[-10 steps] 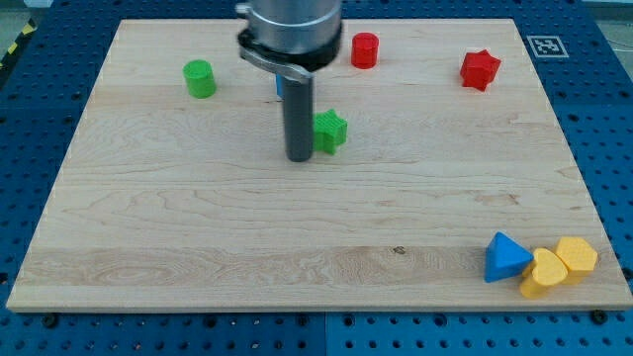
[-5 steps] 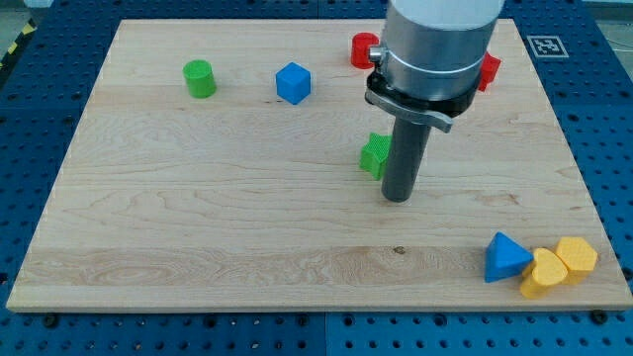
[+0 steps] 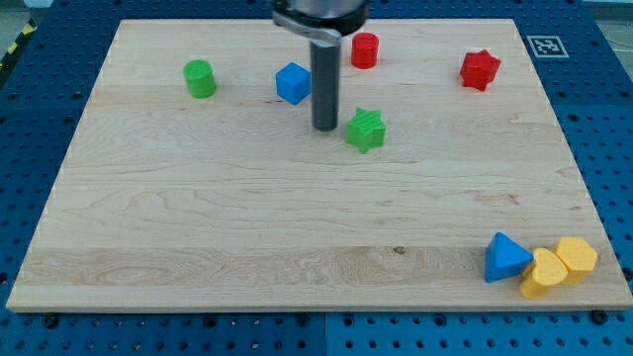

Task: Place the green star above the hexagon

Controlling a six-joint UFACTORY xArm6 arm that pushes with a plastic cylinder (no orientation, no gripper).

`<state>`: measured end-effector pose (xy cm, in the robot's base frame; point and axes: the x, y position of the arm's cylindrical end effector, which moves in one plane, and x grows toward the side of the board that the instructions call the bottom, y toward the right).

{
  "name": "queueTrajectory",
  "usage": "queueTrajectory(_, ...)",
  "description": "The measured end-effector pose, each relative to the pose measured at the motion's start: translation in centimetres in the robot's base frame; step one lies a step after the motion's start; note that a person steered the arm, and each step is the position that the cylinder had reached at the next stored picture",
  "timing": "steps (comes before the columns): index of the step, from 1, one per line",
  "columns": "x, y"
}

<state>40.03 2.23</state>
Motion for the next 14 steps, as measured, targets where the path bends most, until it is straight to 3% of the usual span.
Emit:
queueTrajectory(2,9.2,8.4)
queueTrajectory(3,10.8,10.3)
queueTrajectory(5,5.3,8.1)
queueTrajectory(6,4.6,10.8)
queueTrajectory(7,6.9,14.9)
queueTrajectory(9,9.8,16.0)
queueTrajectory(11,6.9,16.6)
queueTrajectory(13,13.6,19.4)
queueTrajectory(14,12.9,19.4)
